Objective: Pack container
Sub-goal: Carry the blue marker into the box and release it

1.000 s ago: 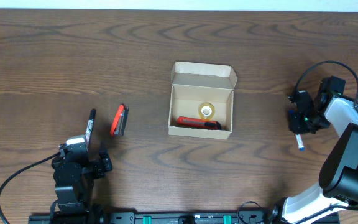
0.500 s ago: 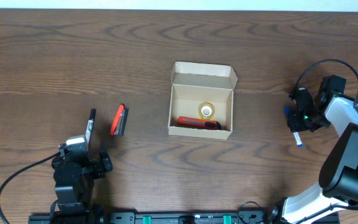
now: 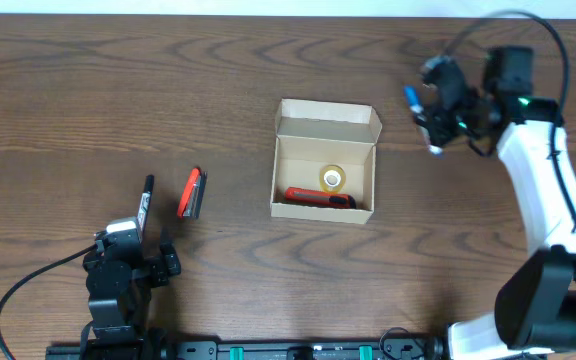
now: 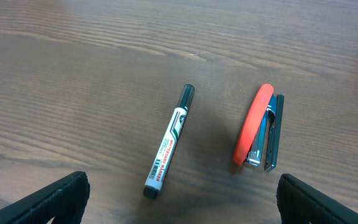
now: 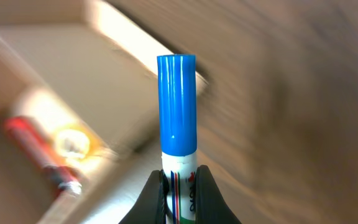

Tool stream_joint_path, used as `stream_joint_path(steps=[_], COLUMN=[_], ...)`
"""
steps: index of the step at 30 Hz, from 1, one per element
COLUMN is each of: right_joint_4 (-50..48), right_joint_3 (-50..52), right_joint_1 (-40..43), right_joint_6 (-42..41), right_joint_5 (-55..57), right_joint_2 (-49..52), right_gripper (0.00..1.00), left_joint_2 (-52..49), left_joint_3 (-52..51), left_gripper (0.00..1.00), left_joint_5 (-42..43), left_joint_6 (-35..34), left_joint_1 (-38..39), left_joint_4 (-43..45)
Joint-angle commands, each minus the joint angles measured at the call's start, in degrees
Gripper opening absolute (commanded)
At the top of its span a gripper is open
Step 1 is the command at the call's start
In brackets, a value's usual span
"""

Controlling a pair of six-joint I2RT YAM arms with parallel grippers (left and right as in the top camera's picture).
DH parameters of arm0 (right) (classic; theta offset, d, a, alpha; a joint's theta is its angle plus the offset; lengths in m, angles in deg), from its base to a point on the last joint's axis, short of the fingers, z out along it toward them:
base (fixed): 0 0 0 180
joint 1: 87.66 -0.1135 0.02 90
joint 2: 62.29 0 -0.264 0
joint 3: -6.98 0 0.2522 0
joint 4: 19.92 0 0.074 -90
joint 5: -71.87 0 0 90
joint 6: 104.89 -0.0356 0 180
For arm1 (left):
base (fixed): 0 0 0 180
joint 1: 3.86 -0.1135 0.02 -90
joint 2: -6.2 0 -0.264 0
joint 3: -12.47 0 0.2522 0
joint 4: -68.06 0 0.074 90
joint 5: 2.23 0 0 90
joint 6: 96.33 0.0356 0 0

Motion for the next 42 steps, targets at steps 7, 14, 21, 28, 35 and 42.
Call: stream_joint_path(steps=[7, 14, 21, 28, 35, 42], right_joint_4=[8.9, 14.8, 20.0, 18.9, 18.1, 17.6], right_joint_3=[-7.8, -7.8, -7.8, -7.8, -7.8, -7.8], right_joint_1=[-20.9, -26.1, -26.1, -26.1, -26.1, -26.1], right_joint_6=[13.9, 20.8, 30.0, 30.6, 30.6, 30.6], right_joint_5=[-0.8, 1.6, 3.3, 4.2, 4.2, 4.2], right_joint_2=[-0.4, 3.2, 12.3, 20.1, 22.3, 22.3], right_gripper=[0.01, 0.01, 0.01, 0.01, 0.01, 0.33], left_joint_2=[0.0, 0.0, 0.0, 0.0, 0.0, 0.0], left_joint_3=[1.0, 1.0, 1.0, 1.0, 1.0, 1.0], left_gripper=[0.95, 0.95, 0.95, 0.95, 0.95, 0.95], left_joint_5=[0.2, 0.2, 0.2, 0.2, 0.2, 0.2], left_joint_6=[-0.4, -0.4, -0.4, -0.4, -0.4, -0.4], left_joint_1=[0.2, 0.2, 0.2, 0.2, 0.2, 0.2], left_joint_4=[0.0, 0.0, 0.0, 0.0, 0.0, 0.0])
